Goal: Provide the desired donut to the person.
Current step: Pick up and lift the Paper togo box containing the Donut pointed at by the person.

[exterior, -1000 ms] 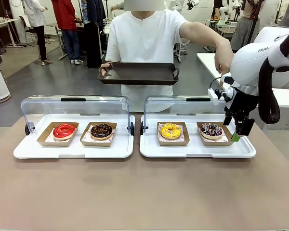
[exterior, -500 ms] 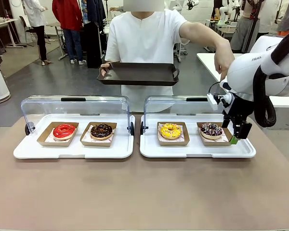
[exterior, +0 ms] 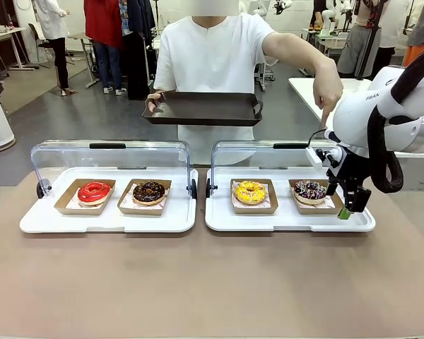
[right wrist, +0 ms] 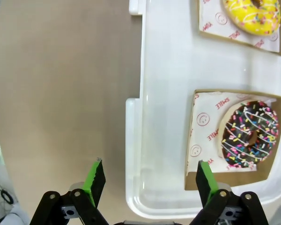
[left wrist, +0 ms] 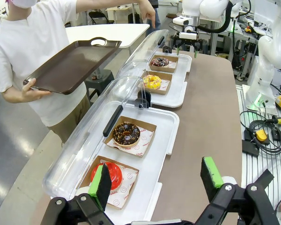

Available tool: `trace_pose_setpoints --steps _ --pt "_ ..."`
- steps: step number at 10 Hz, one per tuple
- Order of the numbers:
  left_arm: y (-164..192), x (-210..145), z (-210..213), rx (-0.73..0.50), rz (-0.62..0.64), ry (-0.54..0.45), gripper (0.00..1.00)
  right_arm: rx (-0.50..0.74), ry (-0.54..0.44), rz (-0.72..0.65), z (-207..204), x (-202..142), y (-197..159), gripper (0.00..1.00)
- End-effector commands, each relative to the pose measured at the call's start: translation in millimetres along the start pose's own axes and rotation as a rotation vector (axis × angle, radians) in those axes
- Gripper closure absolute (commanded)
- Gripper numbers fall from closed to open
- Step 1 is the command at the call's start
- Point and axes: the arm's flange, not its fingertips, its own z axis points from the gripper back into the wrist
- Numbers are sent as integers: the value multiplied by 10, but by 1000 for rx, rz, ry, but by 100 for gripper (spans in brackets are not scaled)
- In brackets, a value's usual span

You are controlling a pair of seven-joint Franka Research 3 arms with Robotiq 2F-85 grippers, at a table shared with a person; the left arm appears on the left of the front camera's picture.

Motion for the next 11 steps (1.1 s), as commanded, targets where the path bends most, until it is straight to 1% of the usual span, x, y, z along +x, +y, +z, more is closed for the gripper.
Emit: trace_pose_setpoints --steps 1,5,7,11 --pt "-6 4 6 1 -1 -4 0 5 3 -14 -80 -37 -57 0" --pt "-6 4 6 1 -1 -4 0 8 9 -71 -178 -180 -263 0" --pt "-6 4 6 1 -1 -4 0 -3 13 -77 -205 -223 -348 0" --pt "-6 4 6 1 -1 -4 0 2 18 -86 -330 -179 -504 0"
